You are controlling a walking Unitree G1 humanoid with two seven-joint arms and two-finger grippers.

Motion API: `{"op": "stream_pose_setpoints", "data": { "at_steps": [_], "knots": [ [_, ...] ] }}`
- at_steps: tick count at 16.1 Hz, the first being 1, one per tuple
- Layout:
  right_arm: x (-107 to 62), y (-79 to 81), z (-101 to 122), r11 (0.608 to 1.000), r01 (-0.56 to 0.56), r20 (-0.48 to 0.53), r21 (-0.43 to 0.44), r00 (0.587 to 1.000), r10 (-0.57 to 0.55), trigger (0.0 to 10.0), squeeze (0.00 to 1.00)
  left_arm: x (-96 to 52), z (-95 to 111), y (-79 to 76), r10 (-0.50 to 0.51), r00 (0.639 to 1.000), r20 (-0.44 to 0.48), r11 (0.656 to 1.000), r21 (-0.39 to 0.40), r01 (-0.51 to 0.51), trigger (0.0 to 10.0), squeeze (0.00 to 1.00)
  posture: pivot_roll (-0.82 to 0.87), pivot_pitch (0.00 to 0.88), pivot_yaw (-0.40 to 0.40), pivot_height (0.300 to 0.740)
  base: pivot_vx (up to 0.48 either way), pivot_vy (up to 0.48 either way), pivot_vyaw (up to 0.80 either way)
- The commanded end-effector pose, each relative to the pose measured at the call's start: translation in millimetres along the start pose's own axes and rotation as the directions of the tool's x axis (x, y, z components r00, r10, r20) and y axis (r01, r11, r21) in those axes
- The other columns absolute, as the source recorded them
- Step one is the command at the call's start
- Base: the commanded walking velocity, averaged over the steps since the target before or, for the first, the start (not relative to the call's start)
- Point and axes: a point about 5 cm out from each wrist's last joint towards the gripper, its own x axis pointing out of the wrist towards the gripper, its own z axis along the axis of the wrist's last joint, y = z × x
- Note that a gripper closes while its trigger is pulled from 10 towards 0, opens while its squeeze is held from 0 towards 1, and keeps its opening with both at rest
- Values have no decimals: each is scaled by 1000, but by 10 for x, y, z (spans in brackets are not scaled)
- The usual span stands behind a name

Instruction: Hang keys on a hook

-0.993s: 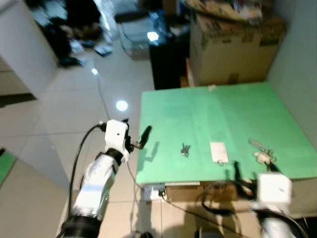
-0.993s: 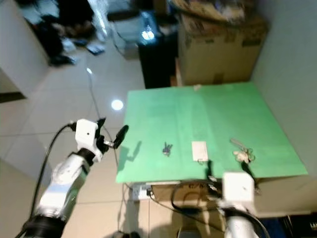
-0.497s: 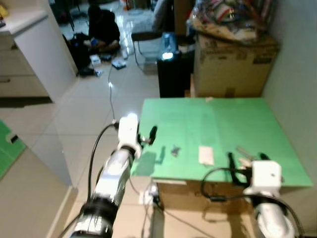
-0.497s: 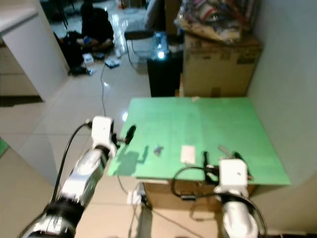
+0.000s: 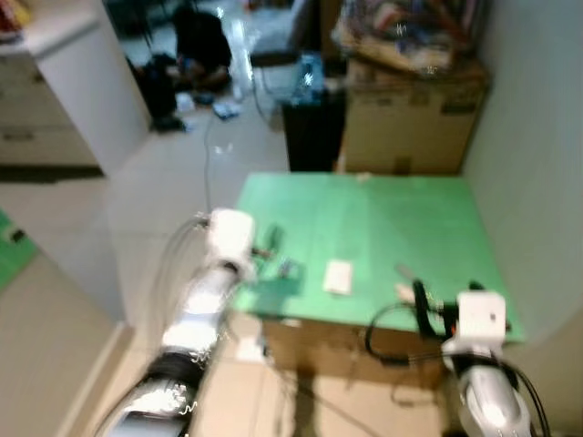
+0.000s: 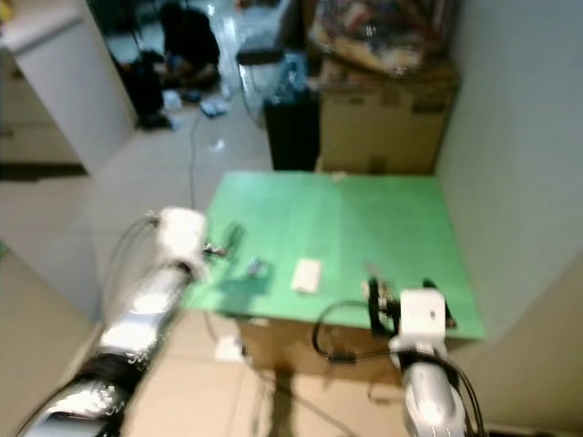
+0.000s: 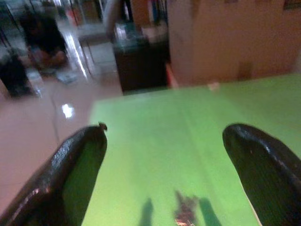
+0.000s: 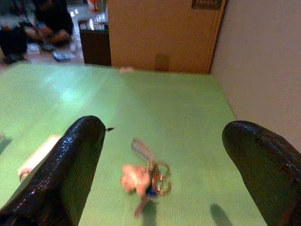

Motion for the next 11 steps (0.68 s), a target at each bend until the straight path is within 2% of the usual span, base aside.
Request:
{"op": "stream_pose_setpoints", "data": {
  "at_steps": [1,2,3,5,7,9,10,11],
  "knots": [
    [27,51,36,999,-23,13,36,1000,22,10000,1000,-125,-49,99,-3,1000,5,1000,20,3,10000,0,-191,0,94,740,0,0,631],
    [52,52,-4,999,-38,-2,34,999,38,10000,1000,-307,-115,192,39,999,-16,999,2,-39,10000,0,-150,0,69,740,0,0,506],
    [87,53,-49,998,-52,-22,29,998,53,10000,1000,-332,-121,174,103,994,-29,993,-48,-104,10000,0,-114,0,30,740,0,0,0],
    [96,93,-59,996,-90,-23,20,996,90,10000,1000,-154,-28,37,138,990,-5,987,-84,-138,10000,0,-116,0,5,740,0,0,0],
    [34,200,-49,983,-182,-20,-29,983,182,10000,1000,59,4,-158,122,992,-19,977,-175,-123,10000,0,-146,29,-25,740,0,0,0],
    [-30,300,-50,963,-264,-22,-56,964,263,10000,1000,200,70,-395,52,998,-22,974,-220,-56,10000,0,-176,57,-27,740,0,0,0],
    [-64,319,-56,959,-277,-25,-63,961,276,10000,1000,289,103,-554,-5,999,-31,971,-239,-2,10000,0,-187,78,-26,740,0,0,0],
    [-133,278,-70,970,-241,-35,-39,970,239,10000,1000,369,129,-730,-78,996,-46,969,-237,65,10000,0,-197,106,-17,740,0,0,0]
  ]
}}
